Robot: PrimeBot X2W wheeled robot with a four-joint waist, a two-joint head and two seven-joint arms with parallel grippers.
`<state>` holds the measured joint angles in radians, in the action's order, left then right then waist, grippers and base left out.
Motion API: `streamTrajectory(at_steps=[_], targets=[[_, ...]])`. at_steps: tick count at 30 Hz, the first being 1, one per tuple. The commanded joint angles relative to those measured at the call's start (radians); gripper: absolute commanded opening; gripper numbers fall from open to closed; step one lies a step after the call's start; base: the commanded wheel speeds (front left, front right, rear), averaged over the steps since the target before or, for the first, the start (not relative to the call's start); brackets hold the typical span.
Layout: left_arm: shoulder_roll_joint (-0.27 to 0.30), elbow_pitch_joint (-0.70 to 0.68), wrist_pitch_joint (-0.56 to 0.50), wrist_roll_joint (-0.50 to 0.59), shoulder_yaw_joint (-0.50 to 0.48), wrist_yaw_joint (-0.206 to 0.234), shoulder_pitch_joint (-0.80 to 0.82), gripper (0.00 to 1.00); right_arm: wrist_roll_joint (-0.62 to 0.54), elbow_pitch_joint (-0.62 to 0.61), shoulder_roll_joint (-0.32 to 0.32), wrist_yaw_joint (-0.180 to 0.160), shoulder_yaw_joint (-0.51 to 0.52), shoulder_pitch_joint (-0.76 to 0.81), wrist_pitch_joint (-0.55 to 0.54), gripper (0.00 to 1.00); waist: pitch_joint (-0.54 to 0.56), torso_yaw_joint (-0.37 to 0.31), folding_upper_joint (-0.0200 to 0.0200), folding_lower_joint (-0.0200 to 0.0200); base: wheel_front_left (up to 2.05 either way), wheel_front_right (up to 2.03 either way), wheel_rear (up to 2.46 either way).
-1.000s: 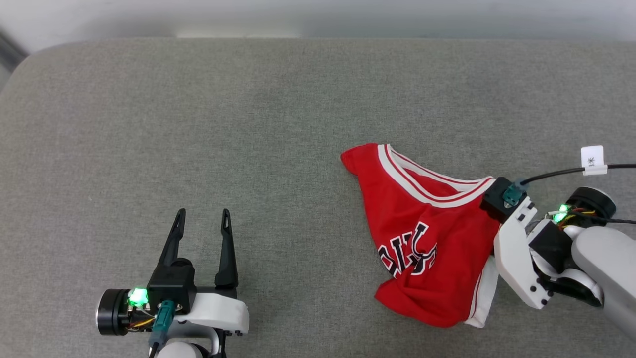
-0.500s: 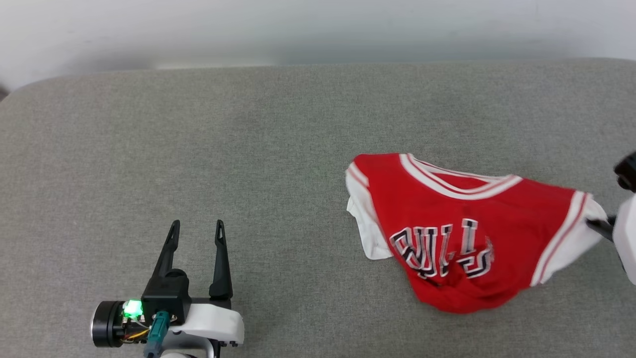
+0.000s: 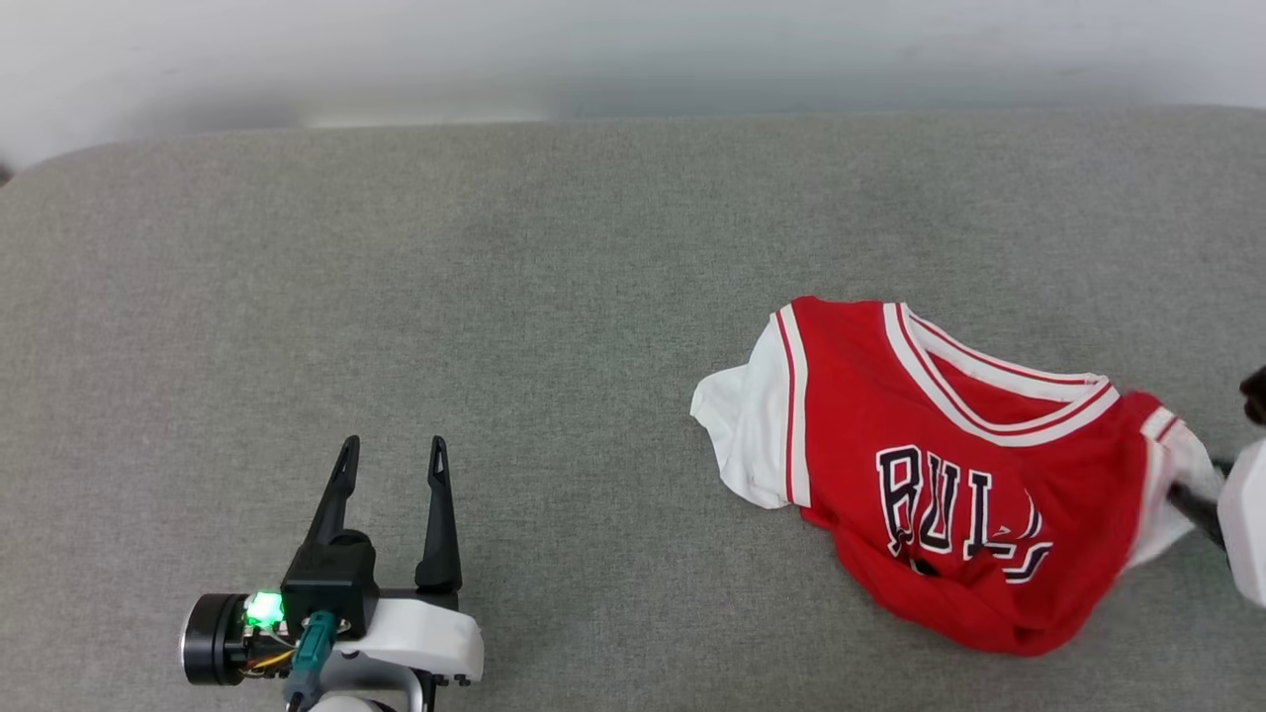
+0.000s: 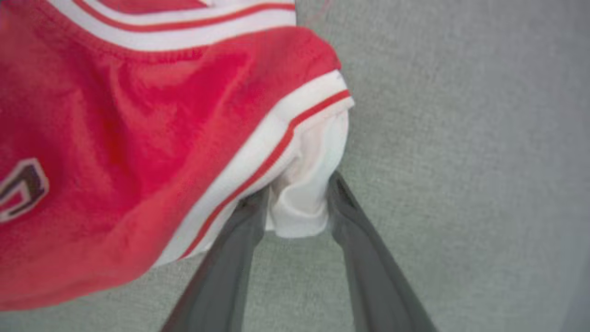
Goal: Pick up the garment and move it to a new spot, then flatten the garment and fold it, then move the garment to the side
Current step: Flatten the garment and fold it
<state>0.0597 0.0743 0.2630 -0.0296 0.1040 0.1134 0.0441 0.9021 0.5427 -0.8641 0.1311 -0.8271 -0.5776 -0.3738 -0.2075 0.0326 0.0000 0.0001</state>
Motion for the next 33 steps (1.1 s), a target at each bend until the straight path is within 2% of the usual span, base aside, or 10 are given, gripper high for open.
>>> streamTrajectory(at_steps=[1, 4, 8, 12, 15, 19, 24, 30, 33], targets=[[0.004, 0.006, 0.003, -0.001, -0.004, -0.007, 0.003, 1.0, -0.018, -0.006, 0.004, -0.001, 0.016, -0.02, 0.026, 1.0, 0.013, -0.007, 0.0, -0.0001, 0.0, 0.0, 0.0], [0.009, 0.005, 0.003, -0.011, -0.019, -0.016, 0.017, 1.0, -0.072, -0.046, 0.012, -0.001, 0.066, -0.039, 0.11, 1.0, 0.034, -0.015, 0.0, -0.0001, 0.0, 0.0, 0.0], [0.029, 0.004, 0.003, -0.006, -0.034, -0.034, 0.046, 1.0, -0.147, -0.113, 0.04, -0.001, 0.187, -0.053, 0.275, 1.0, 0.045, -0.024, 0.0, -0.0001, 0.0, 0.0, 0.0], [0.055, 0.011, 0.003, -0.006, -0.038, -0.061, 0.101, 1.0, -0.239, -0.177, 0.117, -0.001, 0.33, -0.017, 0.474, 1.0, 0.041, -0.03, 0.0, -0.0001, 0.0, 0.0, 0.0], [0.074, 0.023, 0.003, -0.005, -0.032, -0.086, 0.142, 1.0, -0.341, -0.217, 0.192, -0.001, 0.445, 0.027, 0.585, 1.0, 0.035, -0.035, 0.0, -0.0001, 0.0, 0.0, 0.0], [0.102, 0.086, 0.002, -0.004, -0.014, -0.131, 0.233, 1.0, -0.477, -0.293, 0.314, -0.001, 0.612, 0.098, 0.632, 1.0, 0.021, -0.047, 0.0, -0.0001, 0.0, 0.0, 0.0], [0.139, 0.164, -0.063, -0.012, 0.027, -0.195, 0.367, 1.0, -0.603, -0.435, 0.485, -0.001, 0.779, 0.21, 0.638, 1.0, 0.005, -0.067, 0.0, -0.0001, 0.0, 0.0, 0.0], [0.182, 0.195, -0.237, -0.068, 0.125, -0.237, 0.536, 1.0, -0.671, -0.588, 0.603, -0.001, 0.849, 0.336, 0.639, 1.0, -0.024, -0.093, 0.0, -0.0001, 0.0, 0.0, 0.0], [0.225, 0.196, -0.366, -0.138, 0.25, -0.242, 0.622, 1.0, -0.686, -0.617, 0.636, -0.001, 0.865, 0.382, 0.639, 1.0, -0.042, -0.108, 0.0, -0.0001, 0.0, 0.0, 0.0]])
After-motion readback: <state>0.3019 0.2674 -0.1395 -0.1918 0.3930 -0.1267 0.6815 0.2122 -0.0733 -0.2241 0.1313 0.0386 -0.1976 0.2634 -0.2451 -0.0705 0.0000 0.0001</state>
